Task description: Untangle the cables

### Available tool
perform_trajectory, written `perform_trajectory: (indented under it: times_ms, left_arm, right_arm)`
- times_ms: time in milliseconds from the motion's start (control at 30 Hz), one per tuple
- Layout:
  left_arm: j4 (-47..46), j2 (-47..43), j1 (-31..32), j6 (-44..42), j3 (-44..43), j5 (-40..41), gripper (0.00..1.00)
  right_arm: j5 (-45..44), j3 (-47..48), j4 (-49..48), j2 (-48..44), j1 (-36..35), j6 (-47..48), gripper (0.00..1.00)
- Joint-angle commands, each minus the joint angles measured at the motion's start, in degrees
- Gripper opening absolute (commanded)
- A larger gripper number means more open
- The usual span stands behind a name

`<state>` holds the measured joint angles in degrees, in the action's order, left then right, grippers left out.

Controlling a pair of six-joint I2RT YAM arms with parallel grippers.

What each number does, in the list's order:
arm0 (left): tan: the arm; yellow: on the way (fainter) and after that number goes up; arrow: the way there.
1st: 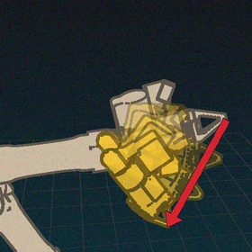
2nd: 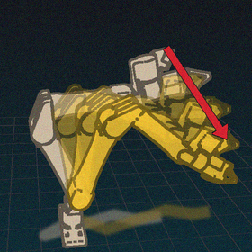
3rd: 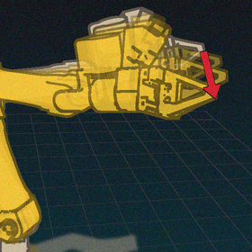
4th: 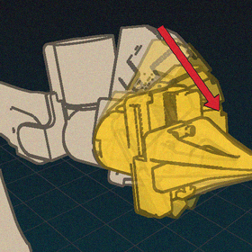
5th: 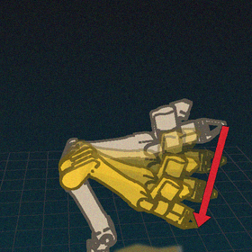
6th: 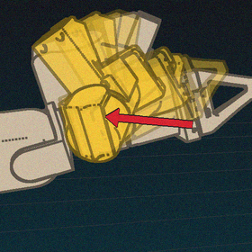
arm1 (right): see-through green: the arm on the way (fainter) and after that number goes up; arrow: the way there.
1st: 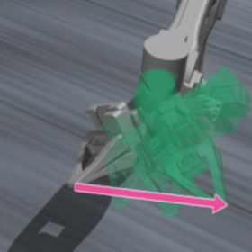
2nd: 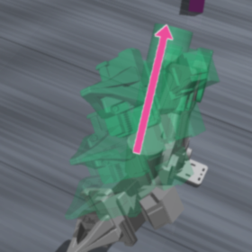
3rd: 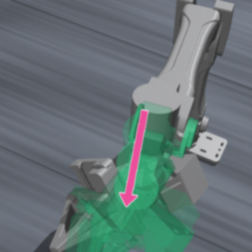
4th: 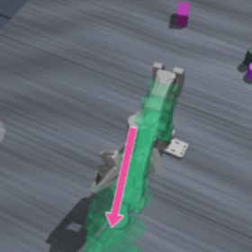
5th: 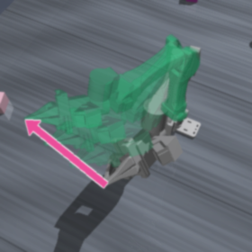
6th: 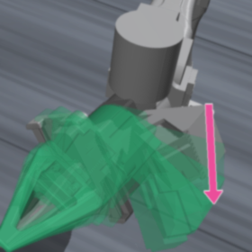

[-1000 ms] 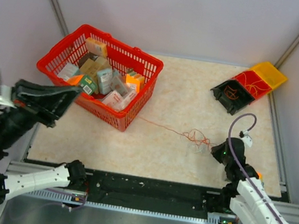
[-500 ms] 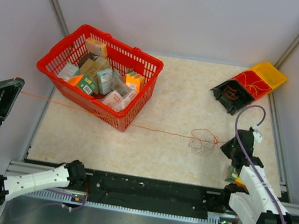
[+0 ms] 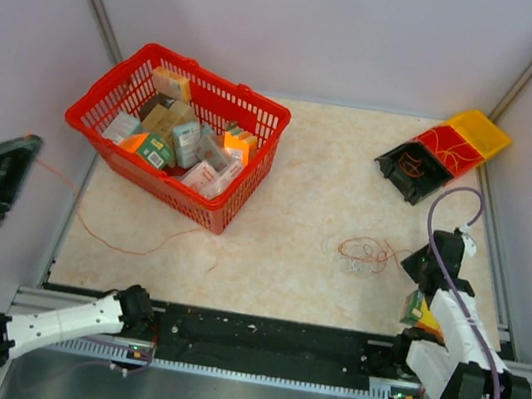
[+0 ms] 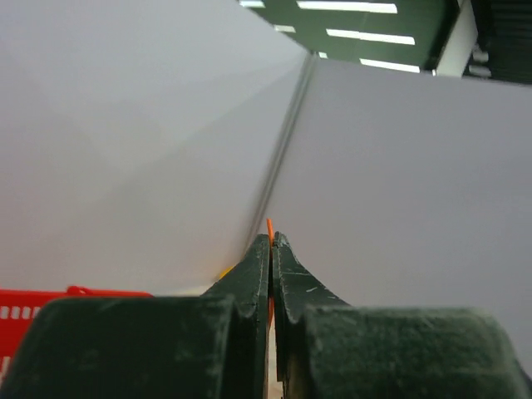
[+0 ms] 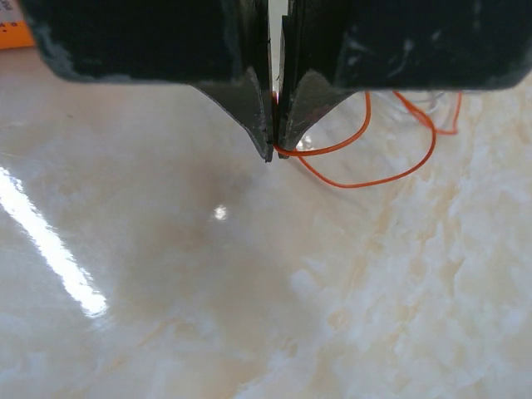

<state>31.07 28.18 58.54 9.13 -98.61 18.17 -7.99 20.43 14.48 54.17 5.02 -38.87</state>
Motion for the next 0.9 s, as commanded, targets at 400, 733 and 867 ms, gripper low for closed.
perform_trajectory:
  times_ms: [400,733,867]
  left_arm:
    - [-14.9,27.5,0.0,14.0,10.1,-26.6,0.00]
    - [-16.4,29.1,-0.3,13.9,14.5,-21.9,0.00]
    - [-16.8,27.3,-0.2,14.2,21.7,-15.7,0.00]
  right_arm:
    - [20.8,6.5,-0.9,-5.9,-3.4,11.7,0.31]
    - [19.2,9.9,6.6,-15.4,-11.3,14.9,0.77]
    - [18.8,10.5,5.9,-15.3,-17.7,14.5,0.81]
